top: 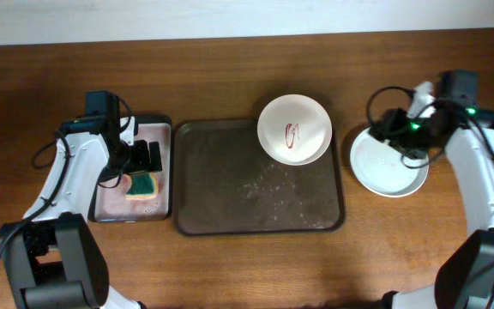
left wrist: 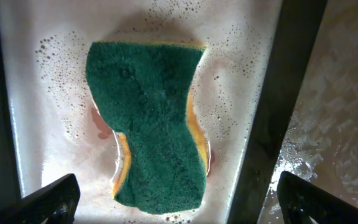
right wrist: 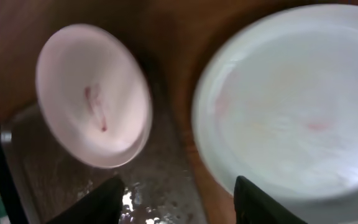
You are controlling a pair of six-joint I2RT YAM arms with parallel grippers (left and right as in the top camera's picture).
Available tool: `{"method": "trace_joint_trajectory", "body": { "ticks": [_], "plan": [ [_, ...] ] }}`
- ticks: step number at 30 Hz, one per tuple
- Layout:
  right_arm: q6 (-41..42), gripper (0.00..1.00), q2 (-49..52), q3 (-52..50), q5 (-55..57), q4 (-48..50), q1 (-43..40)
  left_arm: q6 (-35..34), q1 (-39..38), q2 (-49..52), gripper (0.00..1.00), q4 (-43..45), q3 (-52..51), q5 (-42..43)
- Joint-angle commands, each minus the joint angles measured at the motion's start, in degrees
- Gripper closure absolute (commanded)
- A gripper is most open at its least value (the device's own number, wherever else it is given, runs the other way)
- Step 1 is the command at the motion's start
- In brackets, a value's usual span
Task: Clean dirty plates on tray and stack at the side
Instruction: 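Reach the right gripper to the back plate and drag it to tray center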
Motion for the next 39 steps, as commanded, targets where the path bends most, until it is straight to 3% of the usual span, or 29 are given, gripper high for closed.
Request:
{"method": "trace_joint_trajectory", "body": {
  "ticks": [1,4,6,12,18,20,26,30,31,33,39],
  "plan": [
    [-1.77,0.42,2.29,0.59,1.90,1.90,6.08,0.00,0.09,-0.83,0.00,0.02,0.72,0.68],
    [-1.09,0.45,5.25,0.59,2.93,2.32,9.97,0.02,0.09,-0.83,0.00,0.02,0.72,0.68],
    [1.51,0.55,8.28,0.59,3.76,2.49,12.26,0.02,0.09,-0.83,0.00,0.04,0.72,0.68],
    [8.09,0.58,16.50,0.59,3.69,7.19,15.91,0.02,0.09,-0.83,0.00,0.00,0.72,0.68],
    [8.94,0.68,20.11,0.59,3.80,9.92,18.08,0.02,0.09,-0.83,0.00,0.02,0.72,0.68],
    [8.94,0.78,20.22,0.59,3.80,8.92,18.75,0.02,0.09,-0.83,0.00,0.02,0.72,0.68],
    [9.27,0.96,20.22,0.59,3.78,2.69,21.77,0.02,0.09,-0.83,0.00,0.04,0.72,0.68],
    [10.47,0.96,20.20,0.59,3.58,-2.56,24.85,0.02,0.09,-0.83,0.01,0.22,0.72,0.68],
    [10.47,0.92,20.20,0.59,3.58,-3.15,25.49,0.02,0.09,-0.83,0.01,0.20,0.72,0.68],
    [10.45,0.71,20.20,0.59,3.58,-3.28,26.14,0.02,0.09,-0.83,0.01,0.22,0.72,0.68],
    [8.37,0.65,20.20,2.93,3.61,-0.87,23.63,0.02,0.09,-0.83,0.01,0.20,0.72,0.70]
  ]
}}
